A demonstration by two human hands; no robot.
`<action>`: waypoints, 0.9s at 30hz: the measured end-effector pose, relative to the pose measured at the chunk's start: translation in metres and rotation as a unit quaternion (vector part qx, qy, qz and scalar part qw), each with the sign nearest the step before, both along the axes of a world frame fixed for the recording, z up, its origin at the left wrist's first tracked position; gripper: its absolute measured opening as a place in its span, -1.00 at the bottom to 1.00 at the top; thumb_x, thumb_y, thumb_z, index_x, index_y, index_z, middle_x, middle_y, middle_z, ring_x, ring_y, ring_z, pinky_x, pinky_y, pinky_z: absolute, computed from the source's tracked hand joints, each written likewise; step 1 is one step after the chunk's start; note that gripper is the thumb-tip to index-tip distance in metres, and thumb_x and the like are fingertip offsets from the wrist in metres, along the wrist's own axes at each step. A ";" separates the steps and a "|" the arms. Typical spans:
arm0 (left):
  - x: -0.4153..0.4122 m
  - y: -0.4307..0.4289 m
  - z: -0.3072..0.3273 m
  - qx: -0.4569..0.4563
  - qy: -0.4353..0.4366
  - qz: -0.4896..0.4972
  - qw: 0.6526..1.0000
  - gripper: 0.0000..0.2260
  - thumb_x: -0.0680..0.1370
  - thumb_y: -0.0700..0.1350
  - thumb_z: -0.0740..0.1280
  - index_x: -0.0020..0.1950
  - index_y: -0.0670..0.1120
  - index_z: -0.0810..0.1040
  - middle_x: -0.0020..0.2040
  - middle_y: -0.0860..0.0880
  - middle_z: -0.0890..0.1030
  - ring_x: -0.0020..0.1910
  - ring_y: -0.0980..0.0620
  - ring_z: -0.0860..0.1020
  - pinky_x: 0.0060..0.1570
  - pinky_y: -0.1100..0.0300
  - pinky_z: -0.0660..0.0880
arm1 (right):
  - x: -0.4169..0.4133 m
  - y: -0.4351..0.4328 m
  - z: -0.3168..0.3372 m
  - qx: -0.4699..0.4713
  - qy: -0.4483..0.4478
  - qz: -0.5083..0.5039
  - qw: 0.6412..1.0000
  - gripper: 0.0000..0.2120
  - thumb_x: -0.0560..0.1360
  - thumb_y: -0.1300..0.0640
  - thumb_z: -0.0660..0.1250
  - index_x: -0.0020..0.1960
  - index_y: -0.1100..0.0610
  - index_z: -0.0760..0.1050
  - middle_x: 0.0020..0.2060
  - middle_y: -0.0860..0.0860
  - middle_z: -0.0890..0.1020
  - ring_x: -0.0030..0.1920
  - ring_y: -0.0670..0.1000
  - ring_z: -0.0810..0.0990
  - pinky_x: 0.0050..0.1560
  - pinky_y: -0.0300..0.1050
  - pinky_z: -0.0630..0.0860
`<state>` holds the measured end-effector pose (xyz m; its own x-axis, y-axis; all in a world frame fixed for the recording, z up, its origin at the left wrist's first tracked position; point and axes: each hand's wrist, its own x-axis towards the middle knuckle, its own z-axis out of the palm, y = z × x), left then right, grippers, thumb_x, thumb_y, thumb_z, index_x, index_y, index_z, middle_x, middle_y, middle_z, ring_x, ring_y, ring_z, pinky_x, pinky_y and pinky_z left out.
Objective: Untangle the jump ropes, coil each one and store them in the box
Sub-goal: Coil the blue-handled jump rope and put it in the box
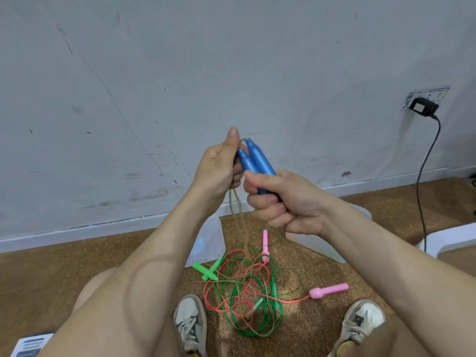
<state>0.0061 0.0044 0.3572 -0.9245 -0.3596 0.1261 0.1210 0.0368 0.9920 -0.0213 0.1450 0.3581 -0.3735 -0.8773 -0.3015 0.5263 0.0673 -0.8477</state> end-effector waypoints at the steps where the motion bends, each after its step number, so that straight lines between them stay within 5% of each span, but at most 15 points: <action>1: -0.001 0.001 -0.003 0.000 0.008 -0.014 1.000 -0.55 0.64 0.11 0.09 -0.39 -0.07 0.36 -0.52 0.03 0.21 -0.49 0.04 0.15 -0.44 0.10 0.04 | -0.001 0.000 0.001 -0.011 -0.010 -0.023 1.000 -0.80 0.44 0.00 0.28 -0.25 0.07 0.33 -0.52 -0.09 0.19 -0.58 -0.22 0.11 -0.69 -0.43 0.00; 4: -0.003 0.007 -0.015 -0.079 0.001 -0.021 0.997 -0.68 0.68 -0.04 0.07 -0.25 -0.06 0.39 -0.47 0.05 0.29 -0.48 0.10 0.23 -0.47 0.23 0.17 | -0.010 0.001 0.003 -0.035 -0.037 -0.104 0.993 -0.84 0.50 0.09 0.28 -0.22 0.09 0.36 -0.51 -0.09 0.22 -0.57 -0.22 0.14 -0.69 -0.42 0.00; 6: -0.005 0.008 -0.024 -0.261 -0.038 -0.039 0.964 -0.78 0.67 -0.11 0.08 -0.14 -0.01 0.41 -0.39 0.01 0.41 -0.44 0.08 0.35 -0.39 0.18 0.32 | -0.019 0.002 0.001 -0.008 -0.022 -0.161 0.987 -0.82 0.58 0.20 0.24 -0.19 0.09 0.32 -0.52 -0.08 0.24 -0.58 -0.20 0.14 -0.69 -0.40 0.01; 8: -0.006 0.005 -0.031 -0.524 -0.114 -0.056 0.842 -0.89 0.64 -0.16 0.10 0.08 -0.04 0.40 -0.26 -0.05 0.48 -0.28 -0.06 0.46 -0.28 0.09 0.37 | -0.027 0.004 -0.005 0.081 0.061 -0.201 0.974 -0.82 0.57 0.29 0.23 -0.15 0.11 0.30 -0.55 -0.06 0.27 -0.59 -0.16 0.14 -0.69 -0.35 0.05; 10: -0.005 0.005 -0.029 -0.677 -0.146 -0.052 0.719 -0.85 0.61 -0.20 0.15 0.18 -0.07 0.36 -0.26 -0.01 0.38 -0.23 -0.11 0.42 -0.27 0.07 0.31 | -0.031 0.003 -0.012 0.172 0.153 -0.217 0.949 -0.89 0.54 0.31 0.25 -0.05 0.16 0.33 -0.51 -0.01 0.34 -0.60 -0.12 0.19 -0.65 -0.31 0.11; 12: -0.002 0.011 -0.021 -0.738 -0.120 -0.049 0.662 -0.88 0.60 -0.21 0.19 0.11 -0.09 0.43 -0.28 0.02 0.31 -0.24 -0.10 0.39 -0.27 0.09 0.27 | -0.030 -0.001 -0.020 0.260 0.290 -0.218 0.895 -0.82 0.51 0.28 0.28 0.05 0.15 0.34 -0.39 0.04 0.40 -0.54 -0.06 0.30 -0.58 -0.25 0.18; 16: 0.010 0.026 -0.010 -0.809 -0.111 -0.074 0.572 -0.80 0.53 -0.32 0.18 0.10 -0.18 0.49 -0.03 -0.13 0.51 -0.04 -0.16 0.53 -0.20 0.08 0.31 | -0.022 -0.009 -0.031 0.343 0.546 -0.159 0.748 -0.71 0.47 0.22 0.33 0.04 0.13 0.24 -0.21 0.06 0.46 -0.25 0.13 0.45 -0.36 -0.06 0.24; 19: 0.013 0.033 -0.016 -0.823 -0.134 -0.116 0.540 -0.74 0.50 -0.37 0.16 0.17 -0.26 0.45 0.07 -0.21 0.51 0.03 -0.18 0.52 -0.15 0.06 0.38 | -0.016 -0.012 -0.040 0.349 0.614 -0.121 0.698 -0.71 0.48 0.27 0.27 0.13 0.17 0.23 -0.20 0.08 0.47 -0.18 0.18 0.47 -0.25 -0.04 0.25; 22: 0.013 0.033 -0.009 -0.824 -0.131 -0.104 0.542 -0.76 0.46 -0.42 0.17 0.09 -0.26 0.44 -0.03 -0.20 0.55 -0.06 -0.17 0.56 -0.23 0.10 0.35 | -0.015 -0.014 -0.044 0.347 0.642 -0.102 0.676 -0.73 0.49 0.24 0.23 0.13 0.16 0.22 -0.26 0.06 0.45 -0.23 0.17 0.39 -0.27 -0.02 0.22; 24: 0.013 0.032 0.000 -0.815 -0.114 -0.084 0.562 -0.82 0.44 -0.39 0.18 -0.06 -0.14 0.36 -0.16 -0.14 0.50 -0.17 -0.14 0.52 -0.25 0.12 0.29 | -0.016 -0.015 -0.044 0.348 0.654 -0.094 0.666 -0.79 0.51 0.22 0.20 0.09 0.14 0.21 -0.30 0.05 0.44 -0.23 0.18 0.38 -0.29 -0.02 0.19; 27: 0.014 0.024 0.006 -0.757 -0.078 -0.072 0.644 -0.94 0.47 -0.25 0.24 -0.15 -0.10 0.44 -0.13 -0.10 0.59 -0.17 -0.10 0.47 -0.24 0.13 0.28 | -0.021 -0.015 -0.049 0.345 0.669 -0.088 0.652 -0.77 0.53 0.18 0.17 0.18 0.16 0.32 -0.09 0.17 0.59 -0.06 0.27 0.51 -0.23 -0.04 0.21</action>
